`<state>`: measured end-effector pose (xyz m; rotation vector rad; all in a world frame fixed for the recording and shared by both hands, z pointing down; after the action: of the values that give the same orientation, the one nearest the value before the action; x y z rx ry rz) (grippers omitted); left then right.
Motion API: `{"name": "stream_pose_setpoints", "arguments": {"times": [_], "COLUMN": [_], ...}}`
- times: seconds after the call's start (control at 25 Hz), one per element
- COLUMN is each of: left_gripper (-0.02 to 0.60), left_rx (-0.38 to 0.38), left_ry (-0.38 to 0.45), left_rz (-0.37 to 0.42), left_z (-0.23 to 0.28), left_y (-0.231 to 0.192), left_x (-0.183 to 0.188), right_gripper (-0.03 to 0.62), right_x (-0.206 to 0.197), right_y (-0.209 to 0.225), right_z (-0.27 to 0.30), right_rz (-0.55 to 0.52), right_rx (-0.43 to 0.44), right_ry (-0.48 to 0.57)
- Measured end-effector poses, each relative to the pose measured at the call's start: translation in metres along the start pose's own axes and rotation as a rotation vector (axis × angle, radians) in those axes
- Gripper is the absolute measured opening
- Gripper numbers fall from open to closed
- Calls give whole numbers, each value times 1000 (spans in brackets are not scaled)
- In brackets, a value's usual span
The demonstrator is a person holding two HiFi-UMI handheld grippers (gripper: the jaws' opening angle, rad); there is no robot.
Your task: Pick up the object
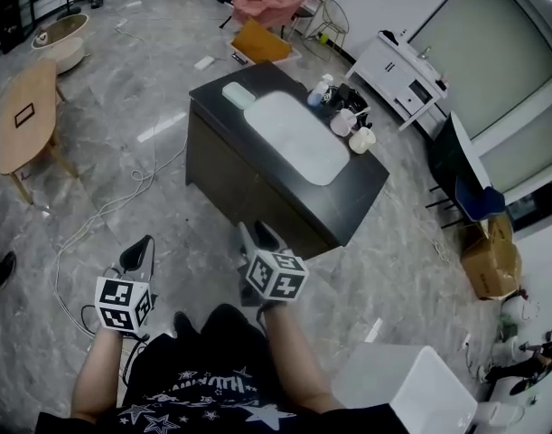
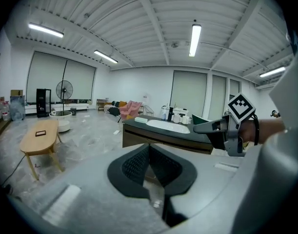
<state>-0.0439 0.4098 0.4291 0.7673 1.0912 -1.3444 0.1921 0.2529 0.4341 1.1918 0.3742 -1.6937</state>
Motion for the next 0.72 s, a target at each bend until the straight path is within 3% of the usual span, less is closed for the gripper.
{"name": "stream_pose_setpoints", "arguments": {"times": [0.4,0.72], "left_gripper": [9,9], "left_rx": [5,37], "left_ry": [-14,-41], "left_rz": [-1,9], "left_z": [59,148], "left_y": [-46,-110], "left_x": [24,62], "right_gripper": [179,179], "right_x": [32,92], "right_y": [17,33], "right_z": [77,198], "right_rz": [41,75], "right_rx": [-43,-35], "right_ry": [-13,-16]}}
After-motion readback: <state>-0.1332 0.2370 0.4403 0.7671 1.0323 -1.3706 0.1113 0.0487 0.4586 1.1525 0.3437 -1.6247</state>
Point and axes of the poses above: the fingertips, and each gripper's own axes: z forward along the fingers, y to its right, x out of its top, the point moved 7 cm from there along -z, backward along the fingers, and after that the axes turned 8 degrees about -x, right-handed, at the moved point
